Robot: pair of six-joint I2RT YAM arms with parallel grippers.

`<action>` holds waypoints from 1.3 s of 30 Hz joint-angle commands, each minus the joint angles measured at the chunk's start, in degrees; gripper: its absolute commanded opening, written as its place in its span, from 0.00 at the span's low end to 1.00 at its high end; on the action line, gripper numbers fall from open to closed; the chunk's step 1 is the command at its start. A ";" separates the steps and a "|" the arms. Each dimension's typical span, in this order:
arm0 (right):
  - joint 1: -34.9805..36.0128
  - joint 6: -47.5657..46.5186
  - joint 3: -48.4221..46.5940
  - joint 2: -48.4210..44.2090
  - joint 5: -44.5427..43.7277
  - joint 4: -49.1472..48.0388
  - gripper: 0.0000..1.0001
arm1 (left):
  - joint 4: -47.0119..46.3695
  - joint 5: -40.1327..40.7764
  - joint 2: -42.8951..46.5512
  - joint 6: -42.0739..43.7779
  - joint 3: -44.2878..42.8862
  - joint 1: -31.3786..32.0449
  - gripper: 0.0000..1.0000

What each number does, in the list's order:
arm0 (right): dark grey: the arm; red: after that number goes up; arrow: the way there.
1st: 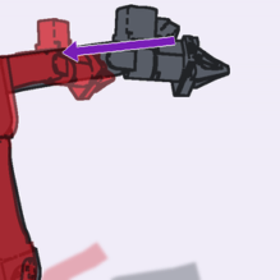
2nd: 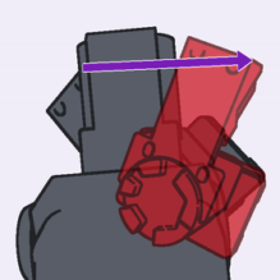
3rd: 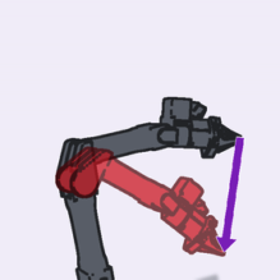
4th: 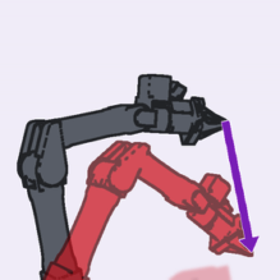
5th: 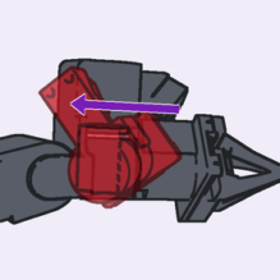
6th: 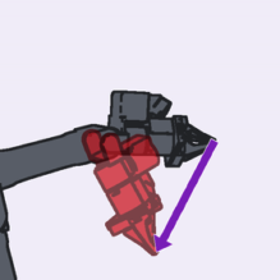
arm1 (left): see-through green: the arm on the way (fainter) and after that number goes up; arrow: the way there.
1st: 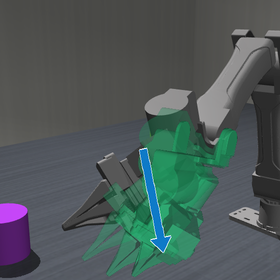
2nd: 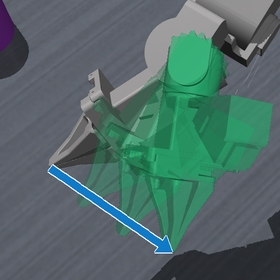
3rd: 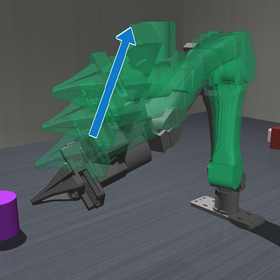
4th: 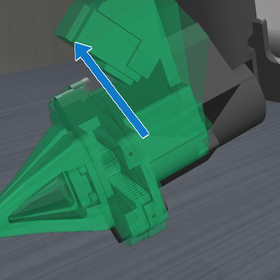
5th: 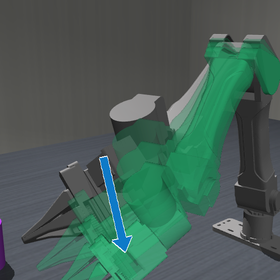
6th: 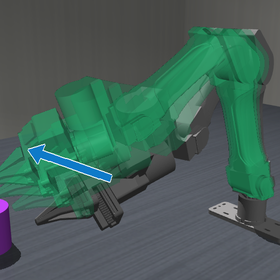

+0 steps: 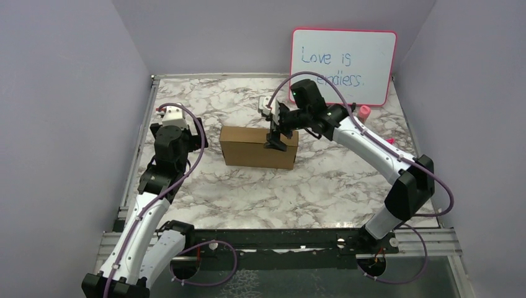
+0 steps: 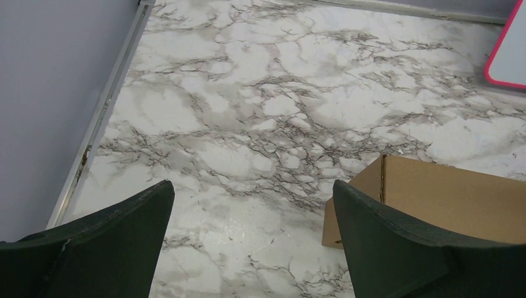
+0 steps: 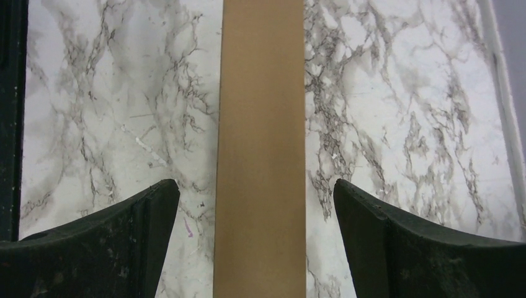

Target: Fold the paper box

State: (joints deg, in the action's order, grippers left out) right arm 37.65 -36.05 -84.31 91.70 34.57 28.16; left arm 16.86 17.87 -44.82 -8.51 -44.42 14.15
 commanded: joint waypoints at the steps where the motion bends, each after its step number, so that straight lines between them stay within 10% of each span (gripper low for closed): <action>1: 2.42 -7.90 -3.80 3.84 -2.86 8.71 1.00 | 0.34 4.19 1.50 1.01 0.35 1.07 0.98; 19: 6.02 -7.56 -4.97 8.05 -15.81 9.73 0.83 | 0.28 4.77 3.03 1.39 0.74 1.84 0.98; 39: 6.36 -5.02 -0.61 3.00 -19.44 2.39 0.91 | 0.06 4.05 2.89 1.53 0.92 1.84 0.98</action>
State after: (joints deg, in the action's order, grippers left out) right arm 43.55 -42.22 -85.78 96.62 15.66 32.67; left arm 16.91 21.28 -42.54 -7.60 -43.94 15.84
